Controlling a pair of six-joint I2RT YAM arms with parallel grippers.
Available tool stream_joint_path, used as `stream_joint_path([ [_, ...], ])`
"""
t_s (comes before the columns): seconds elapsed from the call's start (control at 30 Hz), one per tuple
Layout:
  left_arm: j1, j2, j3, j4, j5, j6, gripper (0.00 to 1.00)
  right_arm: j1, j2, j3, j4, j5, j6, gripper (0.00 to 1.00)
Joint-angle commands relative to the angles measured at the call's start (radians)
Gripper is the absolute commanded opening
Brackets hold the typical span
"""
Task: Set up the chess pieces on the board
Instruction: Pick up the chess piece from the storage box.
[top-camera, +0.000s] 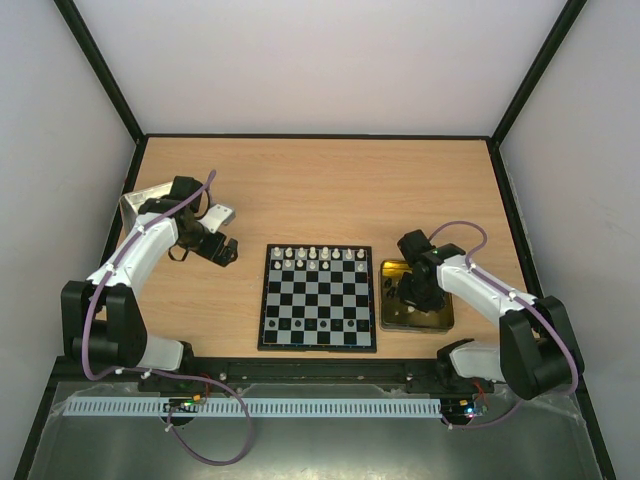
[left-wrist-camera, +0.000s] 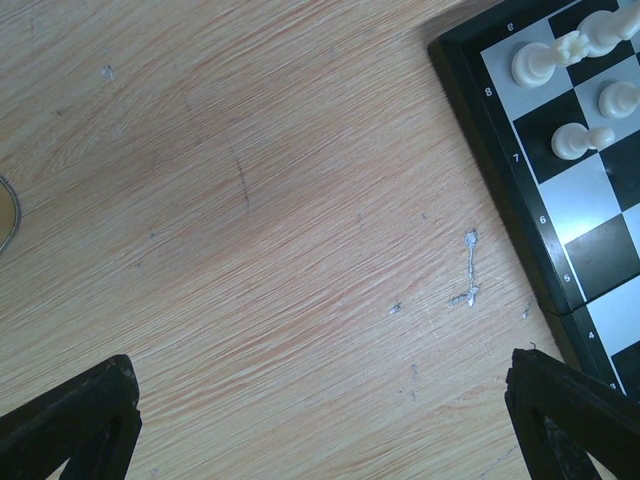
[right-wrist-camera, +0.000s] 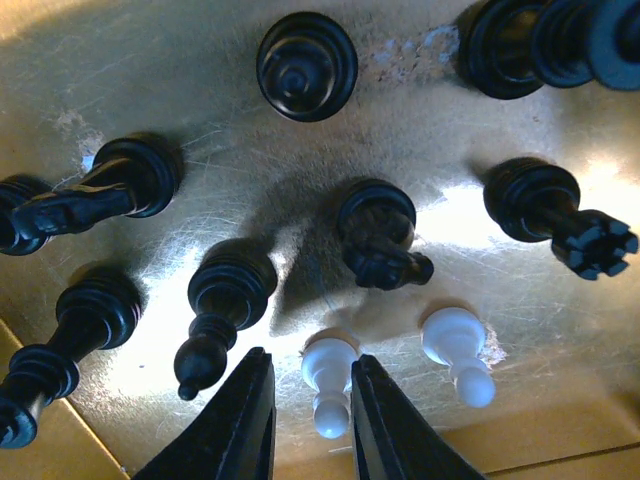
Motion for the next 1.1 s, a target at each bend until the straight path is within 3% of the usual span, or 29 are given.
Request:
stream_joint_path([
  [0.0,-0.002,0.013,0.03,-0.012,0.005,-0.004,0.99,-0.004,-0.001,-0.02,0.002,0.004,-0.002,0.2],
  [0.53,-0.003,0.018,0.021,0.0,0.01,-0.006,0.99,-0.004,0.01,-0.002,-0.035,0.045,0.012,0.08],
  [0.87,-0.003,0.02,0.021,0.006,0.016,-0.006,0.99,0.009,-0.017,0.217,-0.231,0.102,-0.03,0.06],
  [1.07,-0.005,0.021,0.014,0.011,0.018,-0.009,0.99,0.133,0.072,0.401,-0.256,0.068,-0.004,0.06],
])
